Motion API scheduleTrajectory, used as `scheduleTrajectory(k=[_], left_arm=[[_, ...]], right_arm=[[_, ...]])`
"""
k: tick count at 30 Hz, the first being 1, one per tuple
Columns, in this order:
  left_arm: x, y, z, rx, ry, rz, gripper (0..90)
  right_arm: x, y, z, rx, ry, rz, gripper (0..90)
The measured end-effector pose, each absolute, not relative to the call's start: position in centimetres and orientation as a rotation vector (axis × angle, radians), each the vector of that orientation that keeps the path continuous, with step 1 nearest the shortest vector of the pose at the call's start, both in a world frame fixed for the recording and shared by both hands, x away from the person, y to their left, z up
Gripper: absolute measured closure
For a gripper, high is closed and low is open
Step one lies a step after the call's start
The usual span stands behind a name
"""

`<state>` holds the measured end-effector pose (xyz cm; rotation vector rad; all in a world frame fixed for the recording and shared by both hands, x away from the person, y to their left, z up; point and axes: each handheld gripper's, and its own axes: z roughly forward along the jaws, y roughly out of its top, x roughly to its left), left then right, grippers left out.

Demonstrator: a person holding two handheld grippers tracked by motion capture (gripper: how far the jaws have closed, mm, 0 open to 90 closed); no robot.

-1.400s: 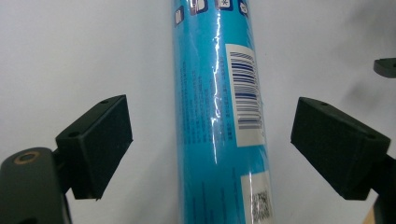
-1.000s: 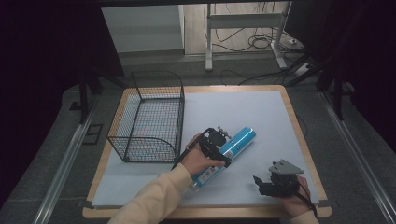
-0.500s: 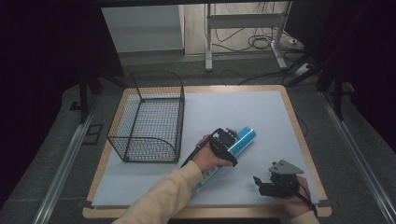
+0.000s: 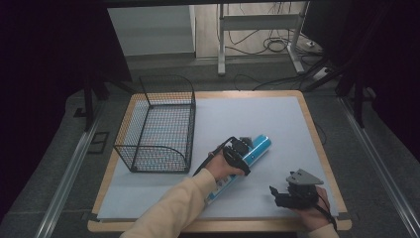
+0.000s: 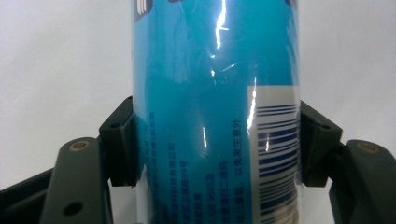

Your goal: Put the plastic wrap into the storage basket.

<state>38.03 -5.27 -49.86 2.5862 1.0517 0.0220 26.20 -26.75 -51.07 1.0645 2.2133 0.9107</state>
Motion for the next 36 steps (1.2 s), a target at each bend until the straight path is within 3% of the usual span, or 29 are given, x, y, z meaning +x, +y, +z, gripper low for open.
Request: scheduleTrajectory(k=[36], left_arm=[[39.1,-3.2,-43.7,2.618,0.989,0.072,31.4]], right_arm=[[26.2,-26.9,-51.0,1.066,2.201,0.909,12.3]])
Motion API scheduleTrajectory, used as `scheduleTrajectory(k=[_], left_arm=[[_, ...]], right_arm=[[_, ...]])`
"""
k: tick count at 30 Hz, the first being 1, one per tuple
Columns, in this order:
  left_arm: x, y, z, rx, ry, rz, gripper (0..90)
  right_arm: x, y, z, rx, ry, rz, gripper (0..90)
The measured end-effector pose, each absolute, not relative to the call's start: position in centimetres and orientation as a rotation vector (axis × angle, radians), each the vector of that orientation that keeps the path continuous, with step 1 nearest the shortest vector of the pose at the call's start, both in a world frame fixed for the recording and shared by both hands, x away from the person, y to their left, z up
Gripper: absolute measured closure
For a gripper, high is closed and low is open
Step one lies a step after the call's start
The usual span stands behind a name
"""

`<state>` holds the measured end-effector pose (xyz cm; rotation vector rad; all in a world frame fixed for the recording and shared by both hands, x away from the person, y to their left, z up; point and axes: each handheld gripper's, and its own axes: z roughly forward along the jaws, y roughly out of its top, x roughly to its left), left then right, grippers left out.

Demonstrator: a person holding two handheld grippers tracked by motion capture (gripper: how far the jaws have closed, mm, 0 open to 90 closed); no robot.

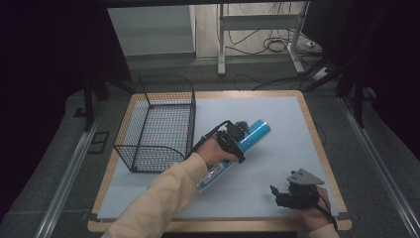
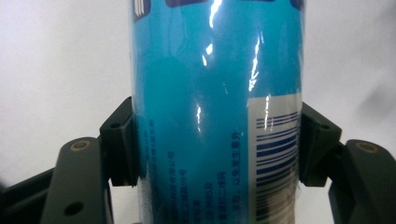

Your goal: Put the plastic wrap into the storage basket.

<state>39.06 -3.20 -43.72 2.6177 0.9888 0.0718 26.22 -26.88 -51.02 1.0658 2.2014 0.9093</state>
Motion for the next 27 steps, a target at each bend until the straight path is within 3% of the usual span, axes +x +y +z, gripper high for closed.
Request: scheduleTrajectory(k=[27], left_arm=[[40.4,-3.1,-39.0,2.616,0.968,0.148,31.5]], right_arm=[[26.3,-26.9,-51.1,1.069,2.205,0.909,12.3]])
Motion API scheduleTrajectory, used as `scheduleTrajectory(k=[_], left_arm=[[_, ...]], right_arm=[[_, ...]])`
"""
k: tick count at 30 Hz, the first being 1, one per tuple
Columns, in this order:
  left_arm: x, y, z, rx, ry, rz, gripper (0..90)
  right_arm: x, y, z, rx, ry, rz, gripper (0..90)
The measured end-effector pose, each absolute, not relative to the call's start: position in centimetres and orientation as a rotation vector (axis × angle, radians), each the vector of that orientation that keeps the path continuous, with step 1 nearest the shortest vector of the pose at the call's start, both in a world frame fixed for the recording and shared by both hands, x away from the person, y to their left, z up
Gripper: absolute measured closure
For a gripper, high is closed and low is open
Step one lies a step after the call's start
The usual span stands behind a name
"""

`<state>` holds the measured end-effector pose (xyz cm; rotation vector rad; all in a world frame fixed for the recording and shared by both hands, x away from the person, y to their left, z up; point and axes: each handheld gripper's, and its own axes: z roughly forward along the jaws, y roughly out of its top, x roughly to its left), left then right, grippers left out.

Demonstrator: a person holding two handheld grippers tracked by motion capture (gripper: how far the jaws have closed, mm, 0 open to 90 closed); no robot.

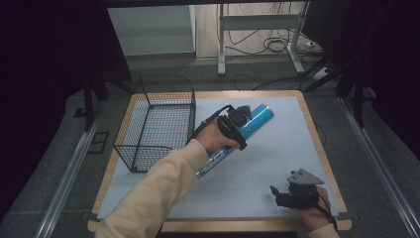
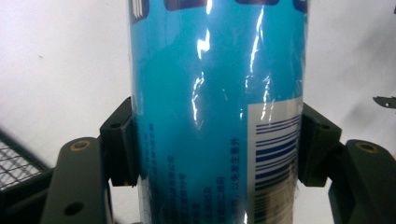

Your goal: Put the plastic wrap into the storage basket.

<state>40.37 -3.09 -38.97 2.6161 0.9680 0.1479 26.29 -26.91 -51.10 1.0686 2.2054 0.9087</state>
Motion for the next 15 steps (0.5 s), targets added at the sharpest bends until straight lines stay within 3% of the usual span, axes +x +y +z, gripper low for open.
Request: scheduleTrajectory(k=[15], left_arm=[[41.6,-2.6,-36.5,2.604,0.973,0.184,31.5]], right_arm=[[26.3,-27.0,-51.0,1.065,2.203,0.912,12.3]])
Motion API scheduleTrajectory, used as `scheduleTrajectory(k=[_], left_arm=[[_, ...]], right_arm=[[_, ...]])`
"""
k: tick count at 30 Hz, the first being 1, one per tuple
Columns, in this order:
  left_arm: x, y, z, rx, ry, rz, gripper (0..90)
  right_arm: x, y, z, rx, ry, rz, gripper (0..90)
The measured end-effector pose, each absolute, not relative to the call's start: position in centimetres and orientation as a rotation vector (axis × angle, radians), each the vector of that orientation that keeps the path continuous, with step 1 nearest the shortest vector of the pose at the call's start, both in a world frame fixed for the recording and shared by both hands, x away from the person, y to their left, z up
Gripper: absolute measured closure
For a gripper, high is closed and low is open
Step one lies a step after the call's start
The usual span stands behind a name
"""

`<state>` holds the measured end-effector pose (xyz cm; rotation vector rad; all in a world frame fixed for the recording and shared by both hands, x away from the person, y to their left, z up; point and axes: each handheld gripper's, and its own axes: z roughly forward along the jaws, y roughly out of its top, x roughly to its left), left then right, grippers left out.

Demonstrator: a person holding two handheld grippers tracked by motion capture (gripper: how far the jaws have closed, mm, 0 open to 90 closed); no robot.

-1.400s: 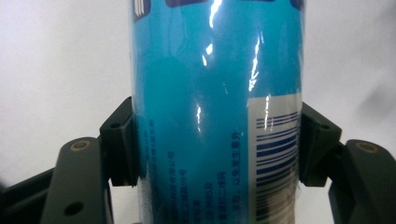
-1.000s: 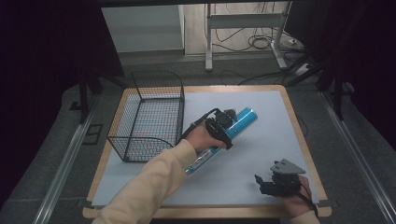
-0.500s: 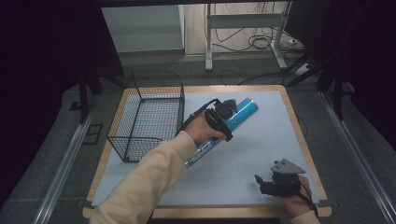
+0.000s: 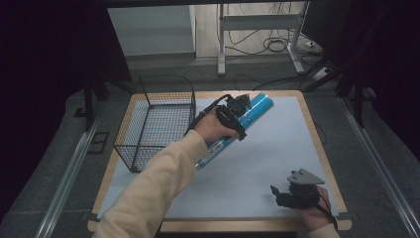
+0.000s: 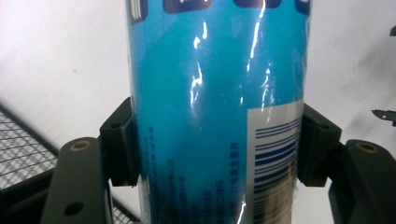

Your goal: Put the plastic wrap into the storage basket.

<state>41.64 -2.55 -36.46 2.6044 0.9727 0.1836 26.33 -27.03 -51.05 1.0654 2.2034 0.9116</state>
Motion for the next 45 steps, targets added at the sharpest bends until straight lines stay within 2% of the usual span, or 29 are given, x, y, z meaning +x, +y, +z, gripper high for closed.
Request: scheduleTrajectory(k=[36,45], left_arm=[[44.3,-2.1,-33.2,2.643,0.964,0.268,31.5],[45.7,-0.5,-32.8,2.637,1.004,0.293,31.5]], right_arm=[[26.3,-27.0,-51.1,1.068,2.205,0.905,12.3],[26.4,-27.1,-51.1,1.073,2.203,0.901,12.3]])
